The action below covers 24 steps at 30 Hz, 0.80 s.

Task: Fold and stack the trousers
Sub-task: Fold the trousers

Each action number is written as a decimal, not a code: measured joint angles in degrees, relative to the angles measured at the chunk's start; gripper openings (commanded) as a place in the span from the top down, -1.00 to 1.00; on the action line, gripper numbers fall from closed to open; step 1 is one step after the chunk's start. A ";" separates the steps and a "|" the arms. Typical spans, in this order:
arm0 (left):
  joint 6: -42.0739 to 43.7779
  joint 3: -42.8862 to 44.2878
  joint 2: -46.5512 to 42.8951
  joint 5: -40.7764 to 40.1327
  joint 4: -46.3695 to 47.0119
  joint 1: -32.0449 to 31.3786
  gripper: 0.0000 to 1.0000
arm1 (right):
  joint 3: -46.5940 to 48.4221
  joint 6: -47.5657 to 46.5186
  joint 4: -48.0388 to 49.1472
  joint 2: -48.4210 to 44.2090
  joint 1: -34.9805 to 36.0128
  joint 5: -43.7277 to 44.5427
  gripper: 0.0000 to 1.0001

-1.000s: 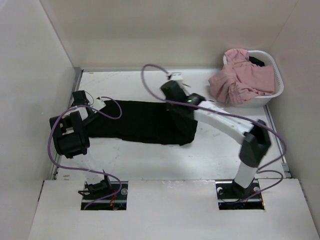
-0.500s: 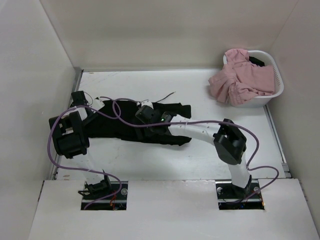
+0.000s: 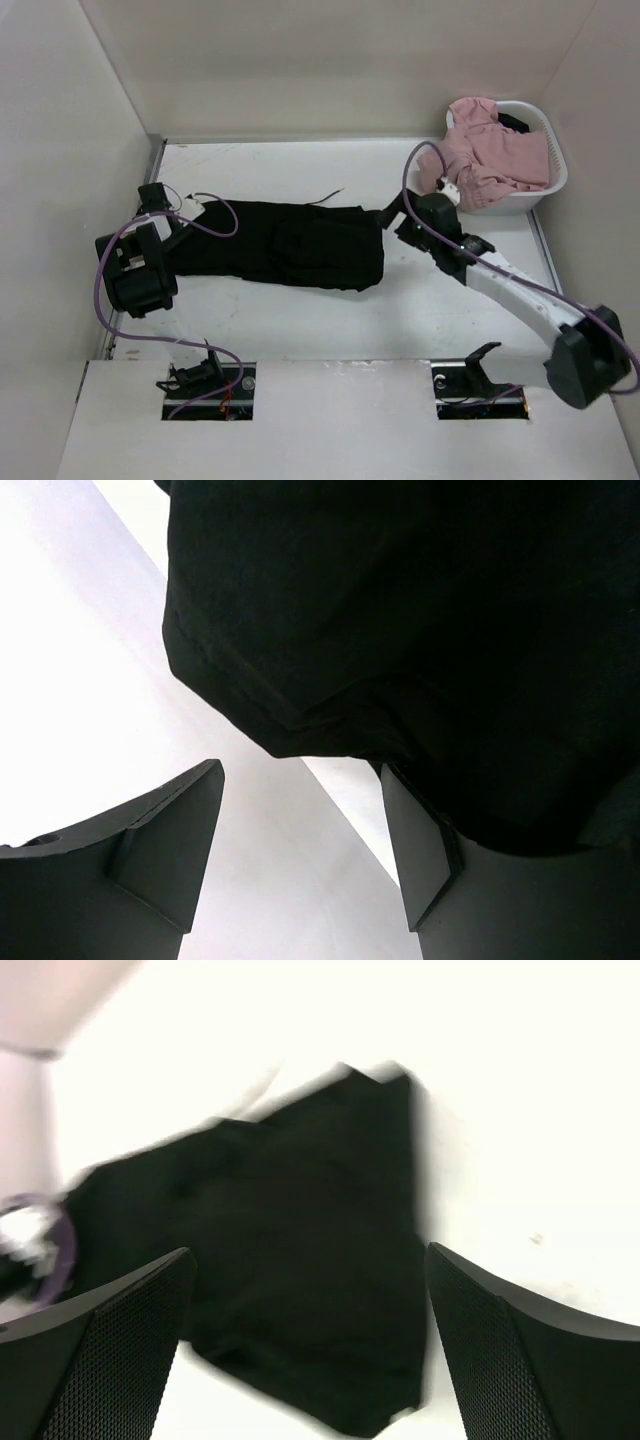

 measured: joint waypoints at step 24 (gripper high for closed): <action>-5.14 -1.03 -15.85 1.42 -6.56 -7.17 -0.34 | 12.79 -10.75 -11.50 7.32 -12.48 -13.29 1.00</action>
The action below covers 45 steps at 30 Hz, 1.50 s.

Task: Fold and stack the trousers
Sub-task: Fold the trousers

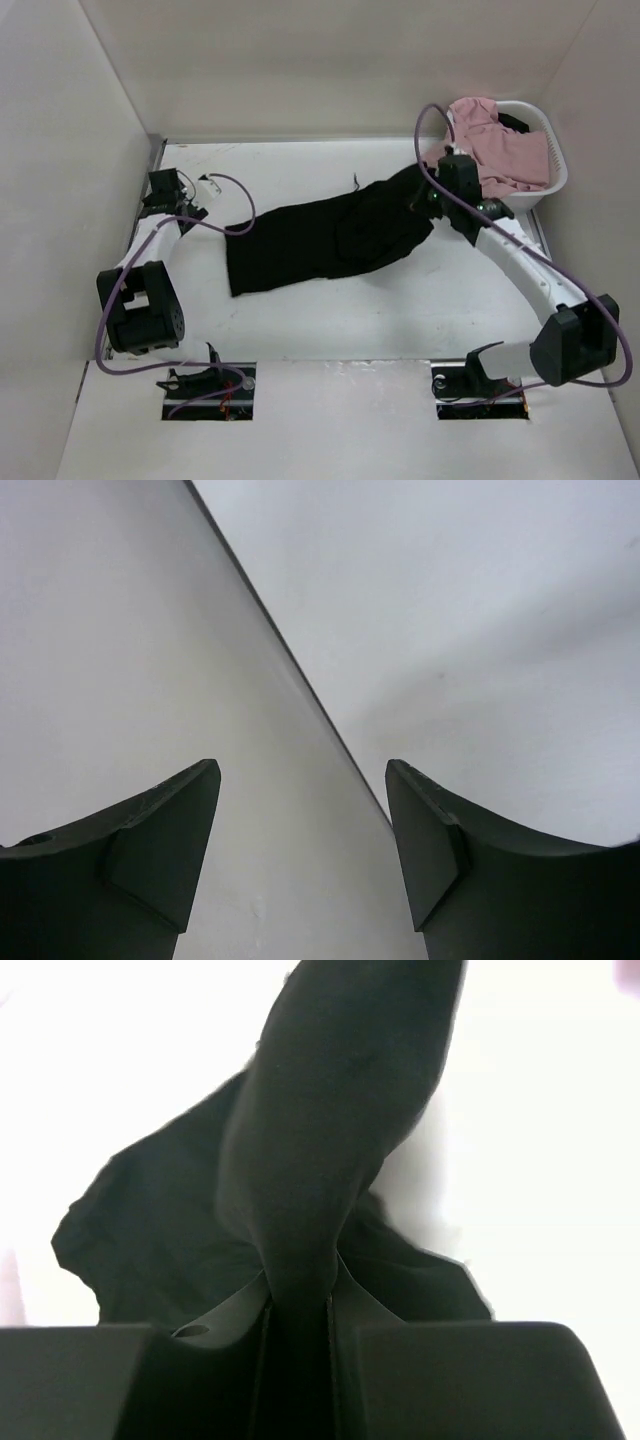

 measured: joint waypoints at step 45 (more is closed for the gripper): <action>-25.24 10.40 3.96 25.70 -30.84 -16.92 -0.21 | -12.48 1.77 17.86 17.99 13.66 -6.69 -0.60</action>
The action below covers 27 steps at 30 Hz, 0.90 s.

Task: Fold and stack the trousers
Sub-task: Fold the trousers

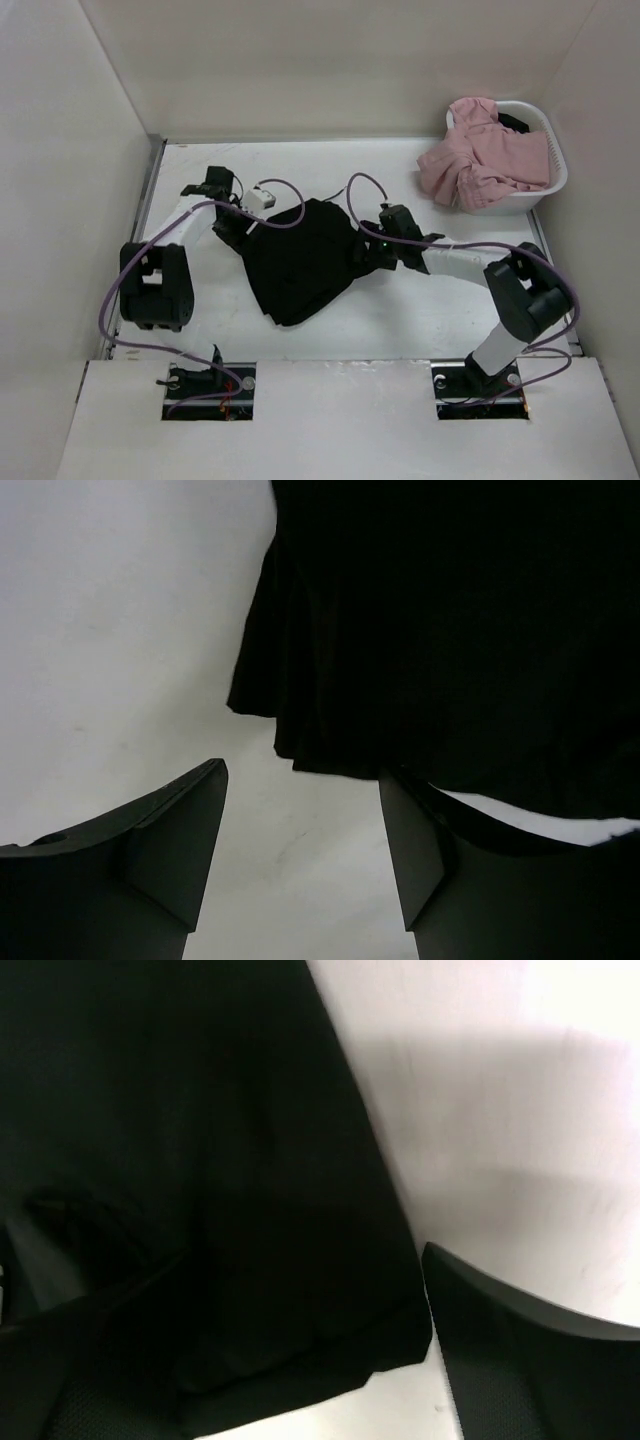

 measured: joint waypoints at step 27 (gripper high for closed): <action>-11.85 10.12 12.09 -9.05 17.44 -3.89 -0.30 | -17.86 9.66 3.48 -29.33 -2.82 4.57 -1.00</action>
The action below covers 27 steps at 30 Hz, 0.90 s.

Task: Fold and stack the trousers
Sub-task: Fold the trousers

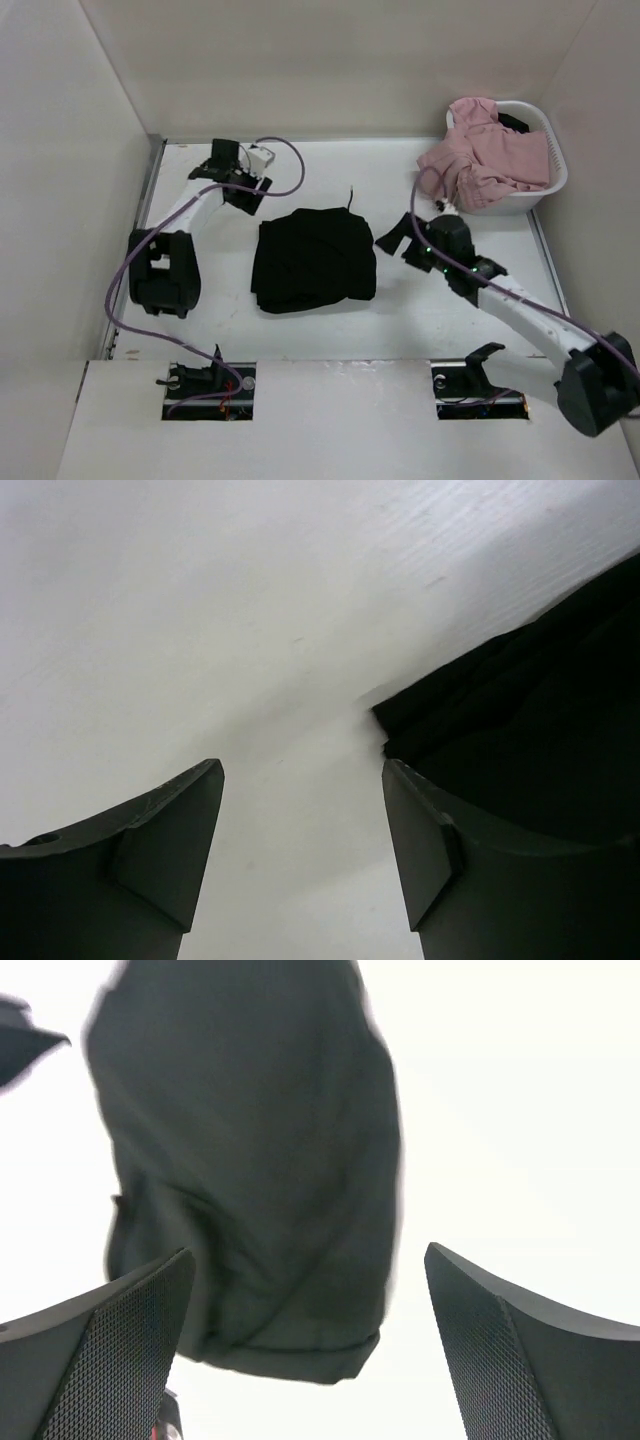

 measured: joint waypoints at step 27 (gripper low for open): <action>-13.77 -9.27 -38.62 -2.69 -8.41 27.26 -0.39 | 27.15 -25.66 -44.15 -12.61 -27.30 9.46 -1.00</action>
